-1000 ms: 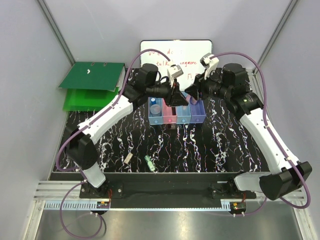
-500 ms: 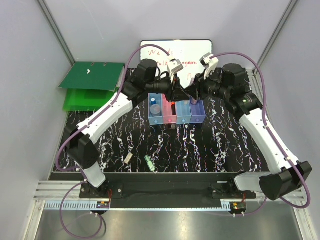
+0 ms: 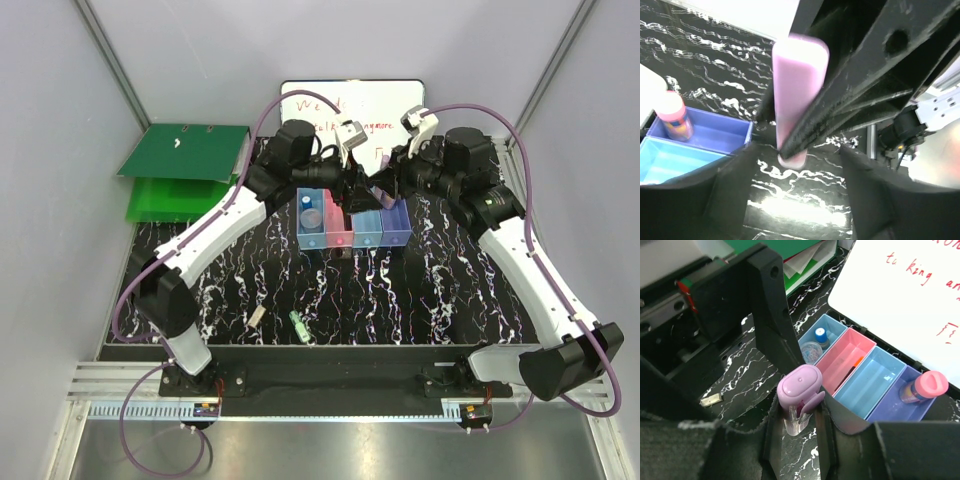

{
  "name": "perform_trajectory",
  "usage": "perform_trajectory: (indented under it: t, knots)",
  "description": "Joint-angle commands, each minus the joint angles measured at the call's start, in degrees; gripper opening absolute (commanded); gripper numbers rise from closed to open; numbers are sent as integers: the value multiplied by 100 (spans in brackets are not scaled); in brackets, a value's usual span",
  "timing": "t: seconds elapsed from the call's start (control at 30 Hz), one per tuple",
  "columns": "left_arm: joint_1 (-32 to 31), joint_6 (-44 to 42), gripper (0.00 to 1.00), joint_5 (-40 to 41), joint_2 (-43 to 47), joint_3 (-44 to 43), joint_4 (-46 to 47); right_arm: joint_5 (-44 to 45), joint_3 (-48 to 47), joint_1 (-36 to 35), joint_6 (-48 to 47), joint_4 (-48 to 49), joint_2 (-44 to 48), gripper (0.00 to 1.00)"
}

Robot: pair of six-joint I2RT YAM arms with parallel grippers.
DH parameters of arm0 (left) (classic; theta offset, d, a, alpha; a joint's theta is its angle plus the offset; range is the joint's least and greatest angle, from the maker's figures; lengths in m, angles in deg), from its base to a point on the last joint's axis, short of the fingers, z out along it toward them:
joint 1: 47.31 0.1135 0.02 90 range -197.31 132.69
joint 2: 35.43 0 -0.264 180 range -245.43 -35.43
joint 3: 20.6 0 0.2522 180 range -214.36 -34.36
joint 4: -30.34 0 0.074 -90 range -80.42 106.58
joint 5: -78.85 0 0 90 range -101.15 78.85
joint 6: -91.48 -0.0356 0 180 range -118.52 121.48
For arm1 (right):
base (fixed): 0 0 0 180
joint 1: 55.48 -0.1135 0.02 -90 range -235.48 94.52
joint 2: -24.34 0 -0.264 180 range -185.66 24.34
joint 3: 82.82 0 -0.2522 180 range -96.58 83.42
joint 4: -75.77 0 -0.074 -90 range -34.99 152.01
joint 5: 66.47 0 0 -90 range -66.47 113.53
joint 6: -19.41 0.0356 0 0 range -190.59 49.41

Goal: Sort the stationery into containers
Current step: Place the stationery in the storage box.

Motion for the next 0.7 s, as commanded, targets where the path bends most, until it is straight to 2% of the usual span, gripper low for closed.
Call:
perform_trajectory:
  t: [0.0, 0.03, 0.1, 0.27, 0.4, 0.43, 0.53, 0.67]
  knots:
    - [1, -220, 83, -69, 314, 186, -69, 183, -127, -21, -155, 169, 76, 0]
    - [10, -290, 96, -34, 358, 291, -192, 200, -127, -22, -190, 160, 85, 0]
    - [28, -553, 99, 10, 525, 440, -403, 227, -127, -22, -199, 151, 94, 0]
    - [307, -976, 99, 317, 1191, 1161, -826, 499, -180, -30, -365, 11, -81, 0]
    - [730, -1247, 99, 1028, 1868, 1697, -1062, 631, -215, -48, -541, -7, -477, 0]
    - [792, -1336, 99, 1500, 2035, 1907, -1072, 649, -233, -57, -585, 2, -582, 0]
    - [950, -1793, 99, 2258, 2616, 2145, -1186, 614, -381, -109, -638, 2, -1222, 0]
    - [1126, -2119, 99, 2681, 3309, 2339, -1221, 536, -758, -232, -691, -42, -1925, 0]
